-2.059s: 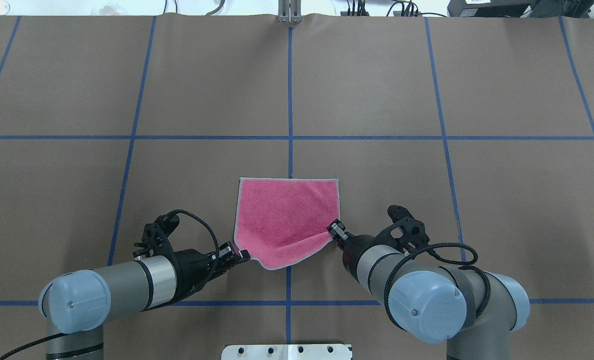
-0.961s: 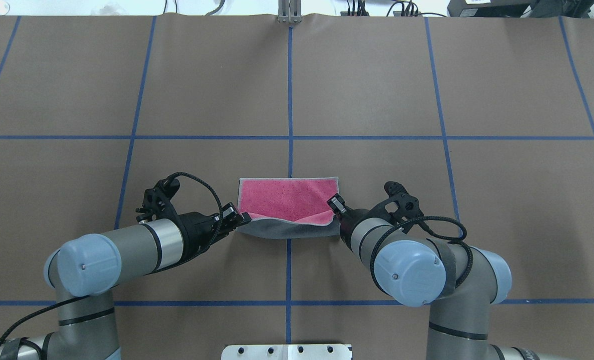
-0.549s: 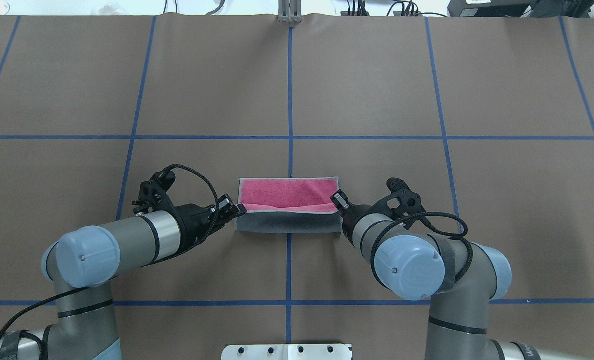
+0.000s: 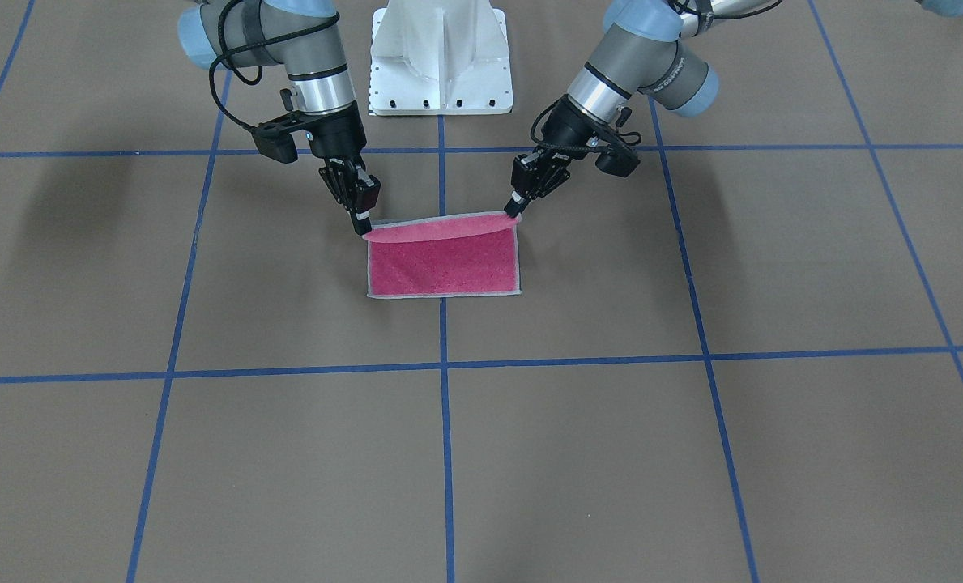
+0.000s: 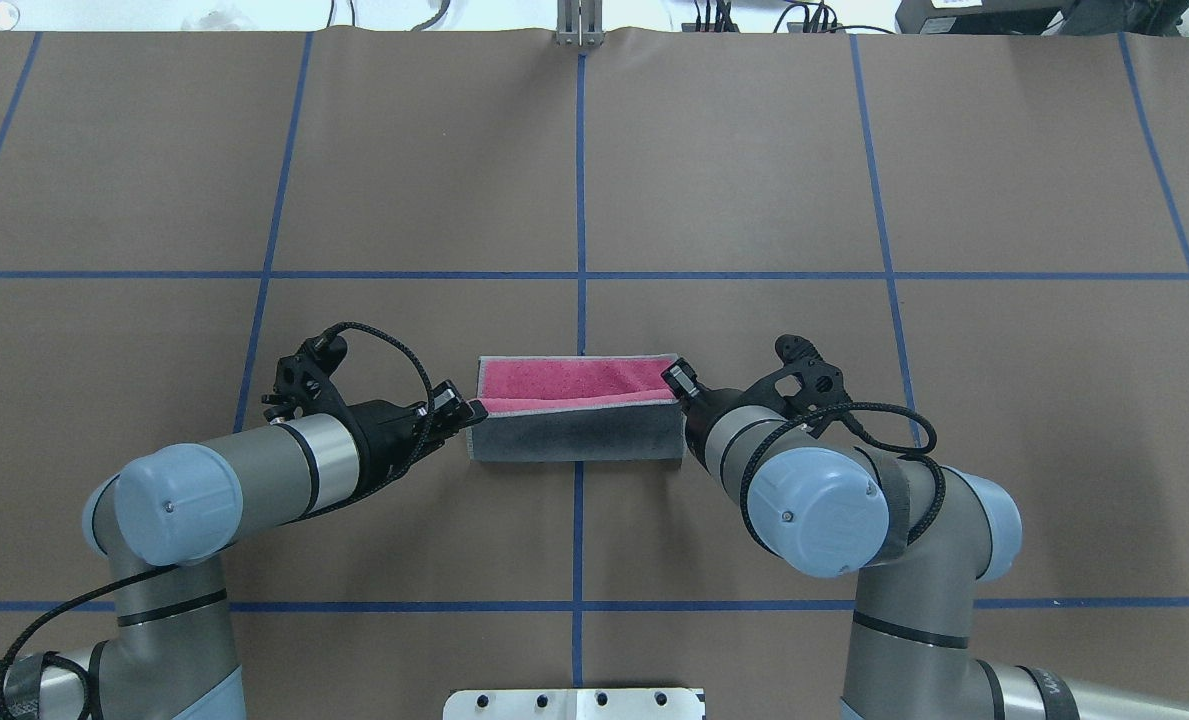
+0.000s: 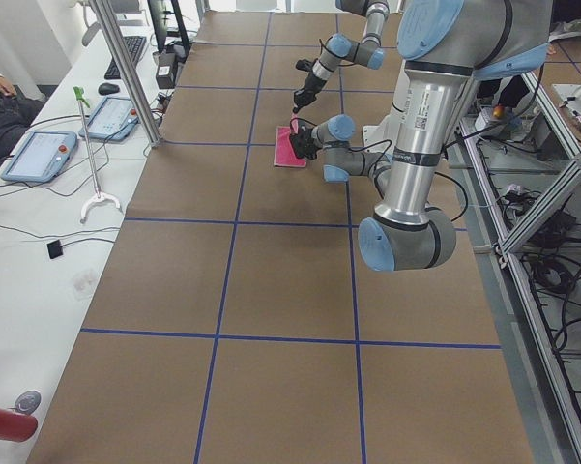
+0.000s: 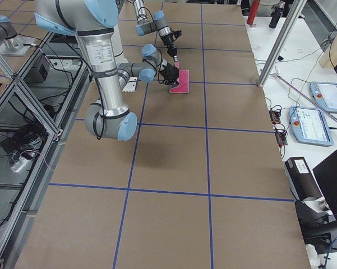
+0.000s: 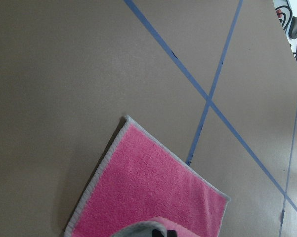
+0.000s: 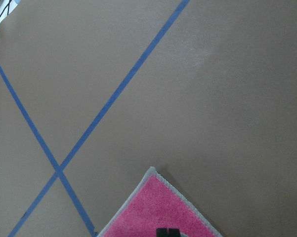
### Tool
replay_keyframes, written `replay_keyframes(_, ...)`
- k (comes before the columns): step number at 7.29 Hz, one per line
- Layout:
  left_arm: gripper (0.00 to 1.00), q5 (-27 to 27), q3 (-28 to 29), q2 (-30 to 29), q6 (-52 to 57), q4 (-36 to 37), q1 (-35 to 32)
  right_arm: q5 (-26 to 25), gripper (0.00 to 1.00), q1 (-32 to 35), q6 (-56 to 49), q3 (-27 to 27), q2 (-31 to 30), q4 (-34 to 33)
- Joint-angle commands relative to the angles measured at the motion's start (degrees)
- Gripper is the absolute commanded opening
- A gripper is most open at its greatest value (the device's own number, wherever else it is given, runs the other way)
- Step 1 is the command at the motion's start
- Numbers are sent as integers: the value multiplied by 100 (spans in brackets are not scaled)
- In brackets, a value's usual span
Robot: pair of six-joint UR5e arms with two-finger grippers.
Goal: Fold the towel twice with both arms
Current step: 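Lay the held edge onto the far edge and open both grippers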
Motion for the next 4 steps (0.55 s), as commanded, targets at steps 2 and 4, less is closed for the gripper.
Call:
replay_keyframes(2, 0, -6, 304, -295, 0, 0, -75, 4, 0, 69, -23, -45, 82, -3)
replay_keyframes(4, 0, -6, 401, -313, 0, 0, -93, 4, 0, 121, -23, -254, 256, -3)
